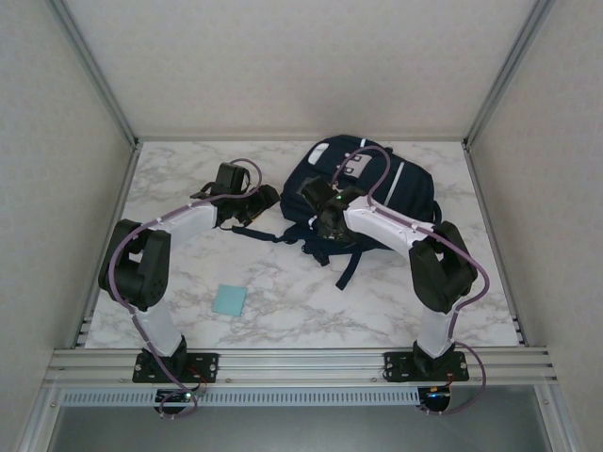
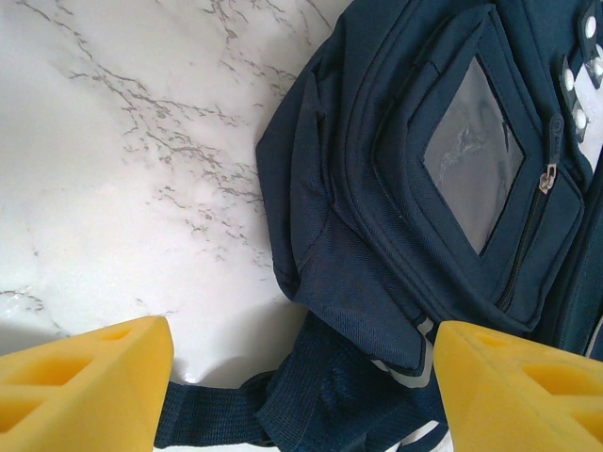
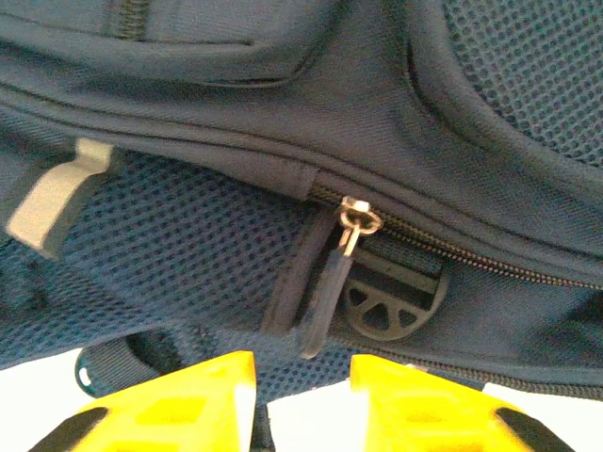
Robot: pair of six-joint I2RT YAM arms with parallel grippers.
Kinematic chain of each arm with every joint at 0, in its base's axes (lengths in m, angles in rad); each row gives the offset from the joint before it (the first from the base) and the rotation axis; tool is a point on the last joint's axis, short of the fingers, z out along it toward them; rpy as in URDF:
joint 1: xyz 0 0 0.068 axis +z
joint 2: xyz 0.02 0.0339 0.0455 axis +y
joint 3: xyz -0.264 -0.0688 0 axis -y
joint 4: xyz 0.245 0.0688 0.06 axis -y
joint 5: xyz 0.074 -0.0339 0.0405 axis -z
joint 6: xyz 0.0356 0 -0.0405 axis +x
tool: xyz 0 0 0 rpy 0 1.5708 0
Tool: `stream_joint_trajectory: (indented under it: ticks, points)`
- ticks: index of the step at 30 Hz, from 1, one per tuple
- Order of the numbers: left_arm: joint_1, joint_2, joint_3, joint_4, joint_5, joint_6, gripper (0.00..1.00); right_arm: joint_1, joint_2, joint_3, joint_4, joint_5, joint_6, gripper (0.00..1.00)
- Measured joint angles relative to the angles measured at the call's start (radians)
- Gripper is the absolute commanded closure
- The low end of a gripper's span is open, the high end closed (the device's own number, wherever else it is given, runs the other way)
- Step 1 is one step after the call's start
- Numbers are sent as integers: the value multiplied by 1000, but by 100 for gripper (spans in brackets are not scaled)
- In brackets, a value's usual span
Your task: Pack books, pencil case, and school supplies into a backpack
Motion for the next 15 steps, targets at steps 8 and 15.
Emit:
stream_joint_trajectory:
  ticks: [8,15]
  points:
    - [-2,-2,0,0,0,0,27,-45,2,-46,61,-32,50,78]
    - [-19,-2,0,1,1,-9,27,-81,16,-82,126,-100,63,84]
